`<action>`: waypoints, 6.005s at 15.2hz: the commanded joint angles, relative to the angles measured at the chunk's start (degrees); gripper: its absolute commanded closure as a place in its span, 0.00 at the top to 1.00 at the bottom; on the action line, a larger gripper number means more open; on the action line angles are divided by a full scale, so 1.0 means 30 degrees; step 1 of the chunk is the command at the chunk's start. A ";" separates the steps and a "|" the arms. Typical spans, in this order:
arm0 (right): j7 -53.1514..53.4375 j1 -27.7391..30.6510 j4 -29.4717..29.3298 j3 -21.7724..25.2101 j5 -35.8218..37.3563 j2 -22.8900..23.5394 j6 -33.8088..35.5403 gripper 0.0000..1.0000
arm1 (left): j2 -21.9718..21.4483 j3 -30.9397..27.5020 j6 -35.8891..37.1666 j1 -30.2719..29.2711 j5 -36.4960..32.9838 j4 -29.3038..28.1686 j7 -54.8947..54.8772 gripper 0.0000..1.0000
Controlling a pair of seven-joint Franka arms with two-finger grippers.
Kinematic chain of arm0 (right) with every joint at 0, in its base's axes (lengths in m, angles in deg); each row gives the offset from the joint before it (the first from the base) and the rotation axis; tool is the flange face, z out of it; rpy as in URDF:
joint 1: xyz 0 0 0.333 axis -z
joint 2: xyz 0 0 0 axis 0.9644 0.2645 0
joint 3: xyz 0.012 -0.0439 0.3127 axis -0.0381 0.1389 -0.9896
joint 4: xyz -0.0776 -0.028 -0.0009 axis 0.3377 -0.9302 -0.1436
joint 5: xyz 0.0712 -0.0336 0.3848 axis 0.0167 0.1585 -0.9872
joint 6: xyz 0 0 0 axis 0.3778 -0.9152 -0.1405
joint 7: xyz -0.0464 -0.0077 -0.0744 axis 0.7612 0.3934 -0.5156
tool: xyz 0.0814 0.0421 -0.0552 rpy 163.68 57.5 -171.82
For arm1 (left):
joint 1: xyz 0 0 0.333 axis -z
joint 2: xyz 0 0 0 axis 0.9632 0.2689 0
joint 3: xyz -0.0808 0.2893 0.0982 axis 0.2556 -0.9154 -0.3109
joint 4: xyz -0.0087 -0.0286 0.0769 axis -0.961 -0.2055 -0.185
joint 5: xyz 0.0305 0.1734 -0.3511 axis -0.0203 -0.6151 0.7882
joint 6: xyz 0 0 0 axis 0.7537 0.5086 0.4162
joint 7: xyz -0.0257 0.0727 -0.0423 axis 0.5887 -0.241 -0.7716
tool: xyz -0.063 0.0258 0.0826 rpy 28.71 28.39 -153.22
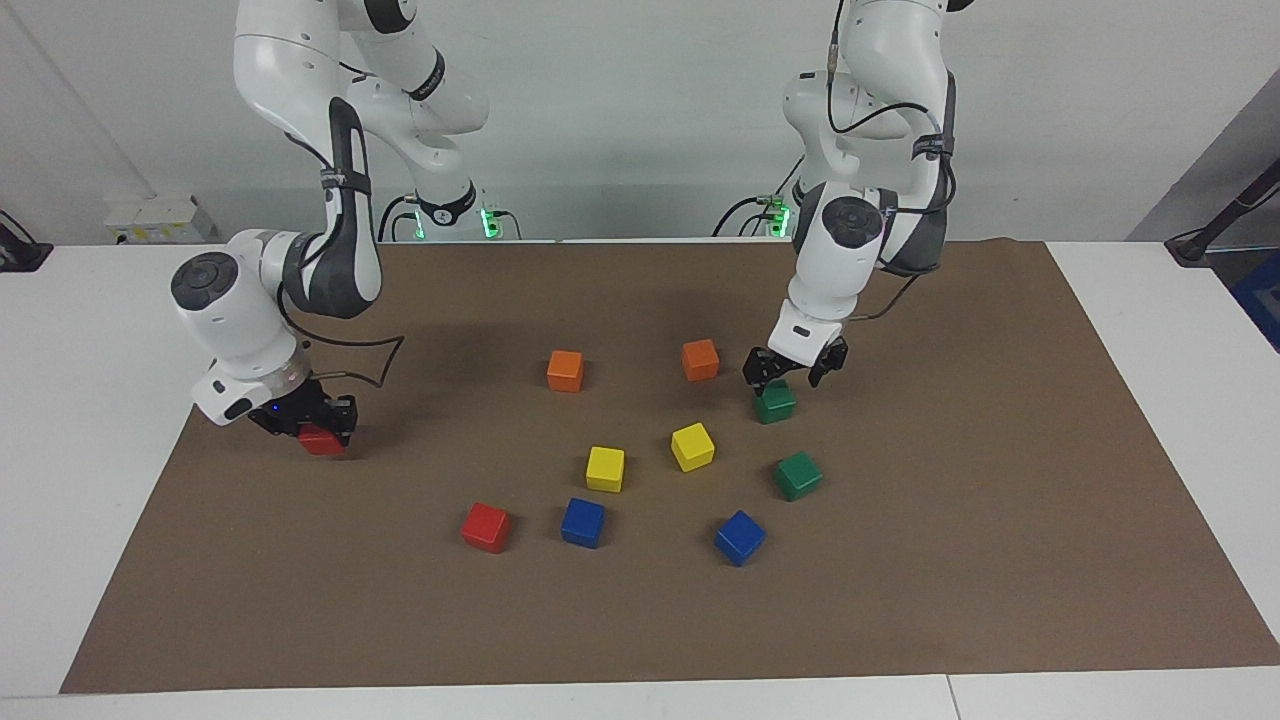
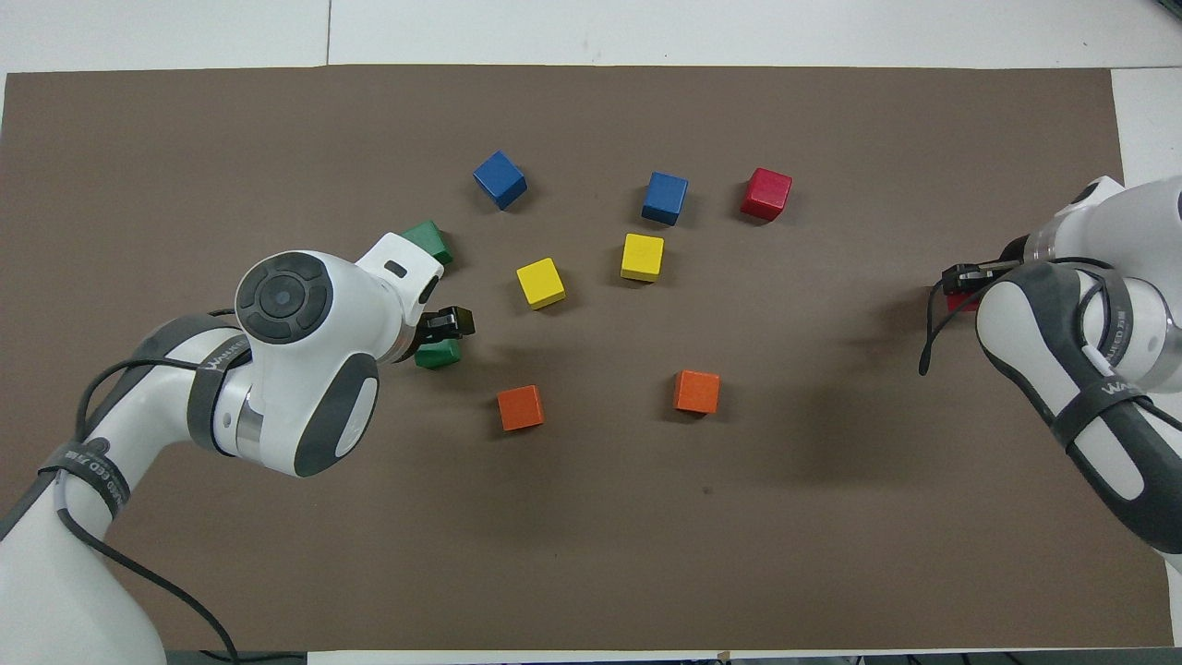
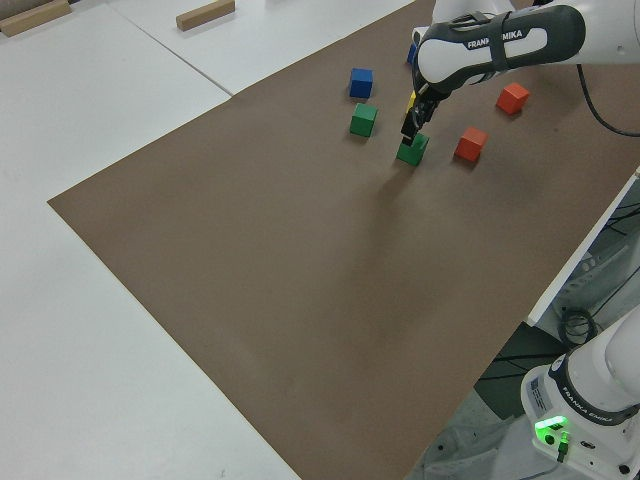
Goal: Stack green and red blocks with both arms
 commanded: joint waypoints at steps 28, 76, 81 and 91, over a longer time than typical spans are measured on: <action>1.4160 -0.5583 -1.6392 -0.0991 -0.0126 0.9264 0.6266 1.00 | 0.3683 -0.0772 0.0739 -0.7570 -0.0613 0.4703 -1.2792 1.00; 0.0977 0.0743 0.0103 -0.0786 0.0490 -0.0784 -0.0503 0.26 | 0.3424 -0.0655 0.3802 -0.8177 -0.0382 0.5369 -1.7822 0.00; 0.1152 0.0685 0.0073 -0.0786 0.0490 -0.0784 -0.0503 1.00 | 0.3395 -0.0685 0.3569 -0.8181 0.0004 0.5251 -1.9086 0.05; 0.1124 -0.0368 -0.4292 -0.0962 0.0665 -0.3383 0.7870 1.00 | 0.3160 -0.0626 0.2308 -0.8092 0.0033 0.4313 -1.9027 0.36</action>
